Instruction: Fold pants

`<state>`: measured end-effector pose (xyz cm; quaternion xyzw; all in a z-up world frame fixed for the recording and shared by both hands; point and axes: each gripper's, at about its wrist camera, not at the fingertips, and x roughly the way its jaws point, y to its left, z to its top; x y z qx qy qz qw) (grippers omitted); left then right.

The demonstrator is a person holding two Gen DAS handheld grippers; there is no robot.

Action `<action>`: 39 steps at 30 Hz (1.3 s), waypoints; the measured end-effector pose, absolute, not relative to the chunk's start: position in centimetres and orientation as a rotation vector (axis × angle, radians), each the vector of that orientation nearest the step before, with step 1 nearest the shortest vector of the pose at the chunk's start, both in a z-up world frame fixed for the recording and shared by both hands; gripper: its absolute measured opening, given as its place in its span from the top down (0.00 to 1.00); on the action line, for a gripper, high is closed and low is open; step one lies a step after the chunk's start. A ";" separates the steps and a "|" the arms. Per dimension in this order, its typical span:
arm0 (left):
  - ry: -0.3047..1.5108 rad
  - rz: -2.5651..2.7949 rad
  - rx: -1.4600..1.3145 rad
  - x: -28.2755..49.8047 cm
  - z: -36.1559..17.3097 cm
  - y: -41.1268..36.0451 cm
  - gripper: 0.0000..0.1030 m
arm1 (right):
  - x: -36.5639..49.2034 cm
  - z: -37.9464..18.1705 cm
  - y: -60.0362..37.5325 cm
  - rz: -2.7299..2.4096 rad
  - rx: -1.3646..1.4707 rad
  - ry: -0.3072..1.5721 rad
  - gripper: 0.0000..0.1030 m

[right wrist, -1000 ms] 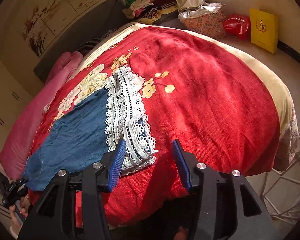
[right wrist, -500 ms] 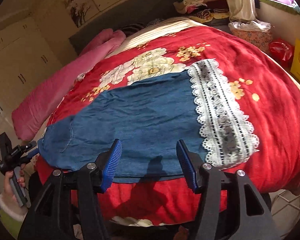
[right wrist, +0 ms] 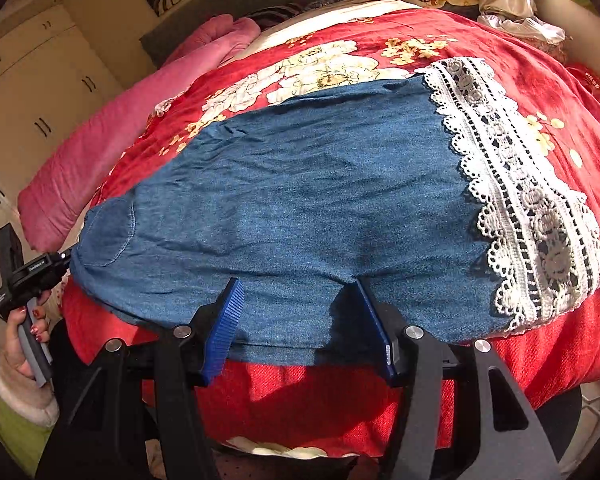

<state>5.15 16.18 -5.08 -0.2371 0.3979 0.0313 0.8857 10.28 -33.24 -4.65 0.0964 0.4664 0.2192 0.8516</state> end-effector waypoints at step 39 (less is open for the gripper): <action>0.878 -0.215 -0.088 9.3 -3.7 -0.6 0.18 | 8.9 -2.1 -42.2 0.362 0.400 0.842 0.28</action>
